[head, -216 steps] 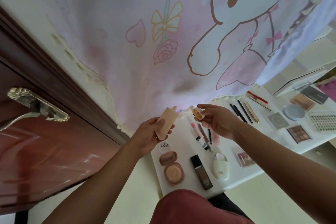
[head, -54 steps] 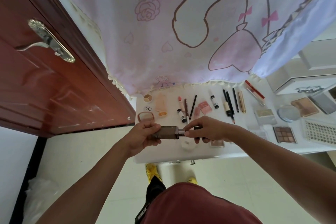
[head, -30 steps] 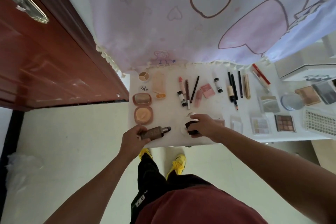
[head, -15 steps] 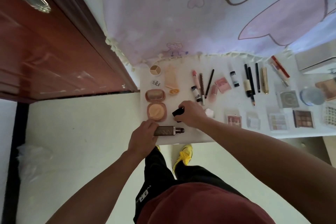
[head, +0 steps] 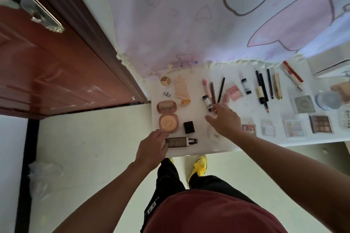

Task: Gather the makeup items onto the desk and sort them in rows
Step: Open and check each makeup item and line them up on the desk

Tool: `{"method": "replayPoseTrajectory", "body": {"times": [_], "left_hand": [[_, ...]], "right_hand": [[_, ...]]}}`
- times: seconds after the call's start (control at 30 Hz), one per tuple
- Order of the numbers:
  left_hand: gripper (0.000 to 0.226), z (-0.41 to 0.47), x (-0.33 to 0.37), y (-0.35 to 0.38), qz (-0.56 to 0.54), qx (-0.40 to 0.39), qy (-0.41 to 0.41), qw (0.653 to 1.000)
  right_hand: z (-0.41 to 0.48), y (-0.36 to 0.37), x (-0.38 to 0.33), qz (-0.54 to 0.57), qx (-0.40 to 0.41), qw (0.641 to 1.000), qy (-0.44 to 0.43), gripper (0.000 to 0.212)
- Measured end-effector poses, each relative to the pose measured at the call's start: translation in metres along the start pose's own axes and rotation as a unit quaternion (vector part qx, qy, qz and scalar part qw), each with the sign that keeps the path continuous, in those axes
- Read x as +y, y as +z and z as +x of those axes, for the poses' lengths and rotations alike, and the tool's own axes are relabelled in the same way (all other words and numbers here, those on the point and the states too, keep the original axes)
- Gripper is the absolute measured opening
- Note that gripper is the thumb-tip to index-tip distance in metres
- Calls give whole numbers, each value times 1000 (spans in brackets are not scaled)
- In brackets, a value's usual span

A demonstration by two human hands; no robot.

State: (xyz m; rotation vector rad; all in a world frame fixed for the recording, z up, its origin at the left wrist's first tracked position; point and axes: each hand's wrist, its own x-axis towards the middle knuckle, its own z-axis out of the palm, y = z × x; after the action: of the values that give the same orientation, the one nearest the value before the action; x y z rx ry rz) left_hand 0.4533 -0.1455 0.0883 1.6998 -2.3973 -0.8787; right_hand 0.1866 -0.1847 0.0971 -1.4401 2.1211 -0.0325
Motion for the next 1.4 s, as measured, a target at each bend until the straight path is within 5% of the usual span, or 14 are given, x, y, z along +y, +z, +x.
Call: {"method": "replayPoseTrajectory", "body": {"times": [0.23,0.43,0.57,0.7,0.87,1.27,1.4], "left_hand": [[26,24,46,-8,-21,33,16,999],[23,20,69,-10,-41,53,27,997],[19,19,80,-16,-110,46,-34,992],[18,28,104,-29,-274,28,-123,953],[22,42,138,-49,-471,3,-195,860],[54,38,160,-63,-409,54,-146,899],[42,36,168,-71,-415,45,-121,901]], "right_hand": [[-5,6,38,-77,-99,989,78,79],[0,5,36,57,-111,984,130,65],[-7,-11,42,290,-102,940,152,48],[-33,-58,30,481,-138,860,99,29],[-56,-92,21,549,-198,810,48,22],[-89,-114,24,440,-136,878,-130,23],[-96,-115,26,417,-85,882,-202,8]]}}
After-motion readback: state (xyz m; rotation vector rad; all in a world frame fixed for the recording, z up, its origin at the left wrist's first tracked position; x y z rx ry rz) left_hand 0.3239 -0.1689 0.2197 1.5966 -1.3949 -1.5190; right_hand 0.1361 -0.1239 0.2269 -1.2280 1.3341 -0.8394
